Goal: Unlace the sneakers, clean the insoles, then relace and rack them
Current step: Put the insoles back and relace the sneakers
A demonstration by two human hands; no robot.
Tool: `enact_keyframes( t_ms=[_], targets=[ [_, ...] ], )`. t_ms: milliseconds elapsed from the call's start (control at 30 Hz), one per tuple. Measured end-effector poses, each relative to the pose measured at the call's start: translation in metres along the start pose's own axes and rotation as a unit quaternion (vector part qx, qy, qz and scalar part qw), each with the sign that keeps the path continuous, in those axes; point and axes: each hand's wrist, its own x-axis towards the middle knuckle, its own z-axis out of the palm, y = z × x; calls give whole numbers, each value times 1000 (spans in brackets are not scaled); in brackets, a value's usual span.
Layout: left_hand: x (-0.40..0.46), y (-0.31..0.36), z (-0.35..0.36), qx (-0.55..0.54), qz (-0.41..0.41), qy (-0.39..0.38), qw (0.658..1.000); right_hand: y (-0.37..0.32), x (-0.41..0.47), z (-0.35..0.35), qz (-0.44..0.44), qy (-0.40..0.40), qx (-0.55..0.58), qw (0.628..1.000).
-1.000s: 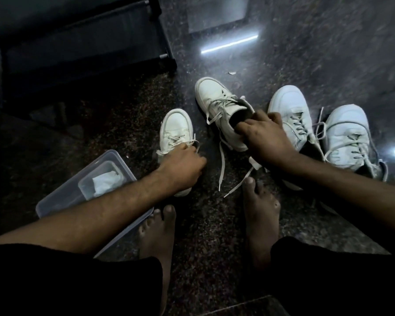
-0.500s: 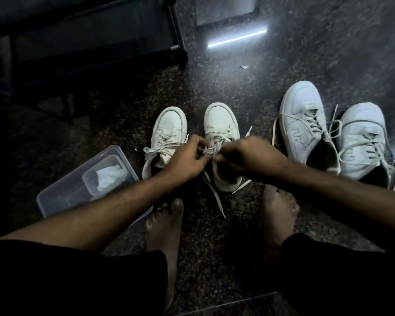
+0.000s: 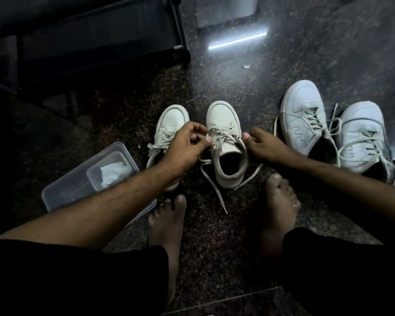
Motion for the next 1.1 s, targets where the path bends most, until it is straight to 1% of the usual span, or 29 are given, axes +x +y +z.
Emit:
enact_keyframes(
  t_ms=[33, 100, 200, 233, 267, 300, 367, 400, 433, 500, 533, 600, 667, 700, 733, 767, 800, 833, 867, 900, 967, 1033, 1100],
  targets=[
    [-1, 2, 1, 6, 8, 1, 1000, 2, 1, -2, 1, -4, 16, 1000],
    [0, 4, 1, 26, 13, 13, 1000, 6, 2, -7, -23, -21, 32, 999],
    [7, -3, -4, 106, 12, 73, 992, 7, 1, -15, -95, -82, 24, 992],
    [10, -4, -6, 132, 10, 97, 987, 7, 1, -19, -110, -102, -5, 989],
    [11, -6, -7, 150, 10, 116, 982, 7, 2, -23, -118, -113, -57, 985],
    [12, -6, -8, 168, 10, 129, 977, 10, 5, -28, -120, -120, -138, 976],
    [11, -6, -7, 217, 18, 134, 967, 17, 11, -37, -93, -139, -313, 935],
    [10, -6, -6, 243, 26, 127, 961, 23, 14, -40, -87, -138, -370, 915],
    [9, -5, -6, 269, 36, 117, 955, 30, 15, -42, -78, -124, -394, 907],
    [8, -5, -4, 326, 56, 92, 939, 40, 12, -45, -47, -71, -381, 921],
    [9, -5, -4, 368, 66, 81, 924, 42, 9, -44, -50, -47, -372, 926],
    [7, -5, -3, 461, 95, 78, 879, 45, 5, -37, -84, 1, -359, 930],
    [3, -4, -3, 502, 155, 94, 846, 39, -1, -31, -116, 62, -300, 945],
    [1, -3, -2, 507, 192, 102, 834, 33, -4, -29, -118, 81, -266, 953],
    [0, -2, -2, 503, 213, 102, 832, 26, -5, -28, -98, 76, -237, 964],
    [-1, -2, -1, 488, 202, 96, 844, 20, -6, -27, -65, 47, -207, 975],
    [0, -4, 1, 464, 156, 89, 868, 14, -8, -24, -25, 6, -159, 987],
    [1, -7, 3, 432, 93, 84, 893, 8, -11, -20, 12, -34, -87, 996],
    [1, -10, 5, 394, 34, 83, 915, 5, -12, -14, 43, -64, 7, 997],
    [0, -13, 8, 348, -14, 81, 934, 5, -11, -7, 68, -79, 104, 989],
    [-1, -14, 14, 209, -90, 83, 970, 9, -10, 5, 108, -81, 262, 955],
    [5, -12, 17, 68, -149, 92, 982, 10, -10, 9, 113, -78, 380, 915],
    [13, -9, 17, -19, -179, 81, 980, 6, -9, 6, 91, -60, 456, 883]
  ],
)
